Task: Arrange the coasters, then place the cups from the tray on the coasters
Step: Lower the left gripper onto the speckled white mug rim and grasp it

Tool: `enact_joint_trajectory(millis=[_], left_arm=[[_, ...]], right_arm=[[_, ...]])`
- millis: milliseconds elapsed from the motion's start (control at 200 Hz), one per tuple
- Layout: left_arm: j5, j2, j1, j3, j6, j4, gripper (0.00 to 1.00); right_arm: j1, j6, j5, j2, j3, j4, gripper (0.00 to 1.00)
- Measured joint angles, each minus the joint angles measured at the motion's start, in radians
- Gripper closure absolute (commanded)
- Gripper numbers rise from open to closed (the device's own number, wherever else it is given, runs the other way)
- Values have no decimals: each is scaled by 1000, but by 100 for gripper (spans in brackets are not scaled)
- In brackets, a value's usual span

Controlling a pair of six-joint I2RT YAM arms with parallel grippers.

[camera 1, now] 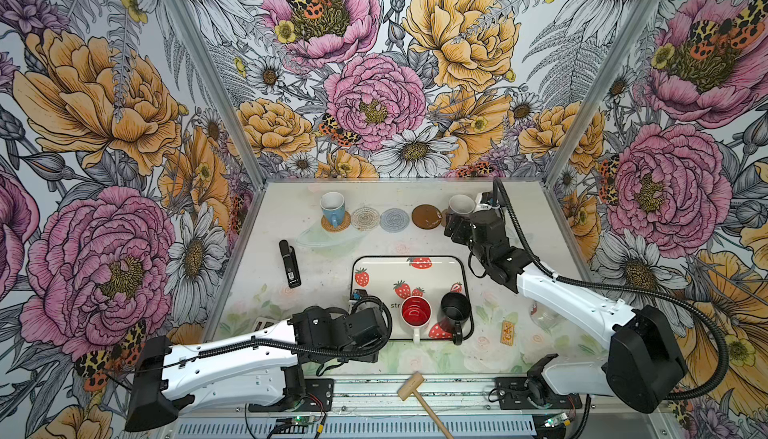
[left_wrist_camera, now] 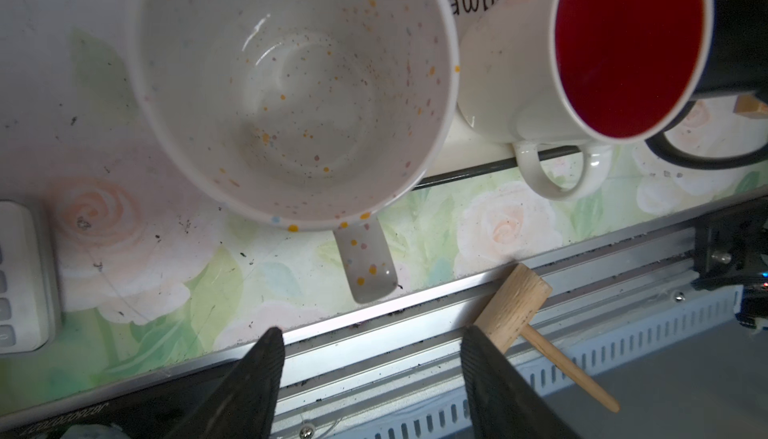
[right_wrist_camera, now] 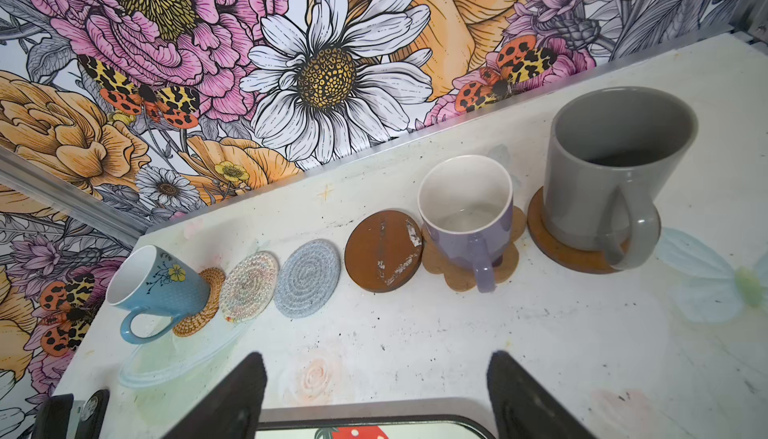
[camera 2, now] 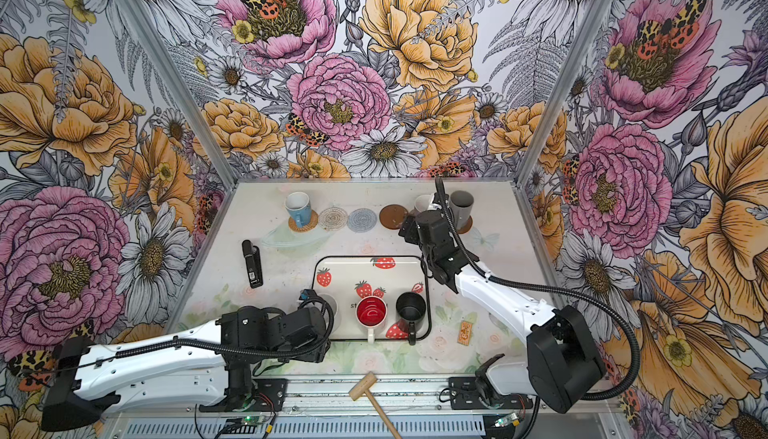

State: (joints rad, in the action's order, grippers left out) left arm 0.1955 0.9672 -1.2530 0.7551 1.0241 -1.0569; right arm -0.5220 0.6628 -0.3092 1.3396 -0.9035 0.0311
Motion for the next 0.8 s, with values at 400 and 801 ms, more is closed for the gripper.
enact_joint_trajectory(millis=[400,801], left_arm=[[67,63,8,-30,35,82,45],[82,126,32,-49,48,120,61]], right_arm=[[5,3,1,0,0,0,15],[7,3,8,11,0,-10,15]])
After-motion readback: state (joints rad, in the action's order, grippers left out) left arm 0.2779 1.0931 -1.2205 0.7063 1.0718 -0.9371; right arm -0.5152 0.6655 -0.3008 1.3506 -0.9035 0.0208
